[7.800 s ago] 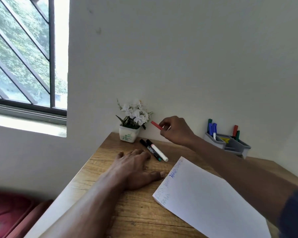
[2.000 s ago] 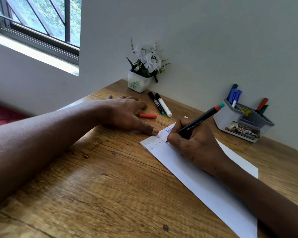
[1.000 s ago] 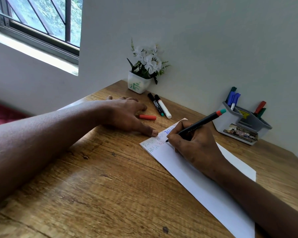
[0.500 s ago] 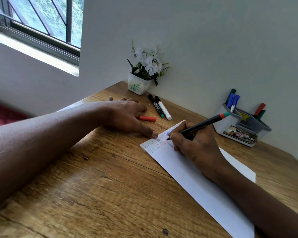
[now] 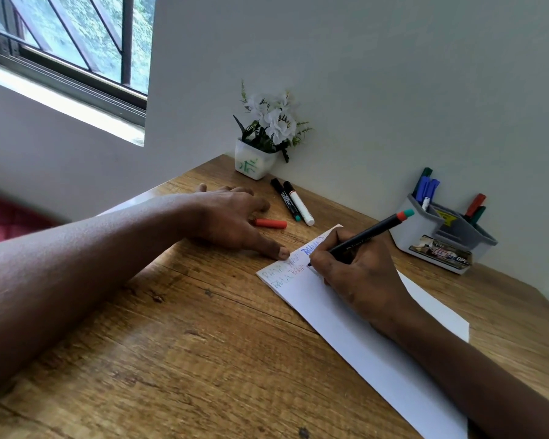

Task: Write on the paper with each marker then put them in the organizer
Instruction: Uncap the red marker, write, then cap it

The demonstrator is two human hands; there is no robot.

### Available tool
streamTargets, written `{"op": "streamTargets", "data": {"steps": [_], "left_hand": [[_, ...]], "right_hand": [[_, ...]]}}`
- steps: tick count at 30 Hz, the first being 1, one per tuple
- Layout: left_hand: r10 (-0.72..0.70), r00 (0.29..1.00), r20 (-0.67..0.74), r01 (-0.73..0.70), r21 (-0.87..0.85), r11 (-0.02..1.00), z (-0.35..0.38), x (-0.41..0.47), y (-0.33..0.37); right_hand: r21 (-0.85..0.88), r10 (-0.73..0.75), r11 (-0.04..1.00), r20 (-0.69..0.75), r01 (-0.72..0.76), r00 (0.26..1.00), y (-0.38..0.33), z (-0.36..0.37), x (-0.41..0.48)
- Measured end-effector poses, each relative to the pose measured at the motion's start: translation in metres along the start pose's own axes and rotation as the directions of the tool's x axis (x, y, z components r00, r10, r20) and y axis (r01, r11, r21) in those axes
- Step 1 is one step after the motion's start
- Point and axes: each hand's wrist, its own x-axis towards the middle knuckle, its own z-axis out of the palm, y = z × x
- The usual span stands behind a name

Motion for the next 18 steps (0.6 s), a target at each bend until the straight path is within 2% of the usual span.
{"op": "streamTargets", "data": {"steps": [3, 5, 8, 12, 15, 18], "left_hand": [[0.006, 1.0, -0.006, -0.006, 0.004, 1.0, -0.001, 0.0, -0.001], [0.014, 1.0, -0.018, -0.014, -0.004, 1.0, -0.001, -0.001, -0.001], [0.037, 0.996, -0.087, -0.04, -0.032, 0.999, 0.004, -0.003, -0.003], [0.079, 0.947, -0.312, -0.134, -0.158, 0.978, 0.008, -0.005, -0.003], [0.127, 0.9, -0.418, -0.182, -0.095, 0.979, 0.013, -0.004, 0.002], [0.109, 0.908, -0.404, -0.125, -0.012, 0.992, 0.017, -0.001, 0.005]], "right_hand": [[0.082, 0.029, 0.996, 0.04, -0.032, 0.999, -0.001, 0.0, -0.001], [0.19, 0.088, 0.978, 0.011, -0.088, 0.996, 0.001, -0.001, 0.001], [0.443, 0.212, 0.875, 0.016, -0.197, 0.977, 0.002, -0.007, 0.004], [0.648, 0.225, 0.722, 0.113, -0.243, 0.968, 0.006, -0.012, 0.008], [0.728, 0.207, 0.629, 0.182, -0.273, 0.961, 0.01, -0.015, 0.01], [0.773, 0.213, 0.564, 0.202, -0.289, 0.956, 0.01, -0.018, 0.011]]}}
